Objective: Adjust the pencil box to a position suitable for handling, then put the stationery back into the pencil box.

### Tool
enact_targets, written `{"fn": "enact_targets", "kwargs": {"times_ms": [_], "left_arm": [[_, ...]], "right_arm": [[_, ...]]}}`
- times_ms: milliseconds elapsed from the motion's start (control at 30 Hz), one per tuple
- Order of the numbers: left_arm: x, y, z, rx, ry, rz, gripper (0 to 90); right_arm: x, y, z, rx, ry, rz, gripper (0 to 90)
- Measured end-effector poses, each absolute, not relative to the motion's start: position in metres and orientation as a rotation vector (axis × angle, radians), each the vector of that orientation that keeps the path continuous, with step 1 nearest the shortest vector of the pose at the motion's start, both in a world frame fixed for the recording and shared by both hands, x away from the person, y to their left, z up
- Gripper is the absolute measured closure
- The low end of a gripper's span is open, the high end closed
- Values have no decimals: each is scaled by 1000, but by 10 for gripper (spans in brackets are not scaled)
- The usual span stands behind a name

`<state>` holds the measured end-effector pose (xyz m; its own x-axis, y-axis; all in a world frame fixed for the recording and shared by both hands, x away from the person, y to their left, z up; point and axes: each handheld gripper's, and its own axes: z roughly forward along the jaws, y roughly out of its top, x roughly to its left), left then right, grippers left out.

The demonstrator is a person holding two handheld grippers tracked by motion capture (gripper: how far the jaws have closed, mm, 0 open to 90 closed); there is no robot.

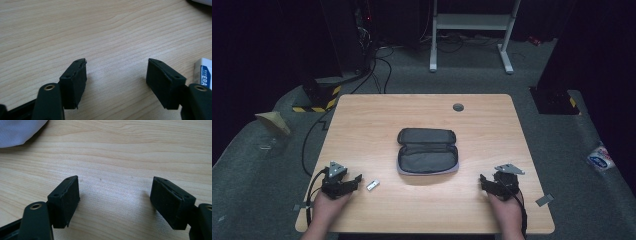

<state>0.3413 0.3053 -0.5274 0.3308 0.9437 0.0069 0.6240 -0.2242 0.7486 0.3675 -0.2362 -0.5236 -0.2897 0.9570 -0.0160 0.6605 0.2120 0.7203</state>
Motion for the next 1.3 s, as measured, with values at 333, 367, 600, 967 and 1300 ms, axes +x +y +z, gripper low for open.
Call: {"fn": "enact_targets", "kwargs": {"times_ms": [333, 367, 600, 967, 1300], "left_arm": [[337, 298, -515, 1918, 1313, 641, 395], [335, 298, -514, 1917, 1299, 647, 396], [329, 295, -510, 1916, 1257, 622, 408], [319, 285, -505, 1900, 1202, 580, 428], [318, 282, -511, 1905, 1200, 518, 441]], "right_arm": [[367, -236, -524, 1493, 2027, 849, 236], [367, -236, -524, 1495, 2026, 849, 236], [368, -235, -524, 1500, 2023, 849, 238], [368, -235, -524, 1498, 2022, 846, 241], [369, -235, -524, 1499, 2021, 850, 244]]}}
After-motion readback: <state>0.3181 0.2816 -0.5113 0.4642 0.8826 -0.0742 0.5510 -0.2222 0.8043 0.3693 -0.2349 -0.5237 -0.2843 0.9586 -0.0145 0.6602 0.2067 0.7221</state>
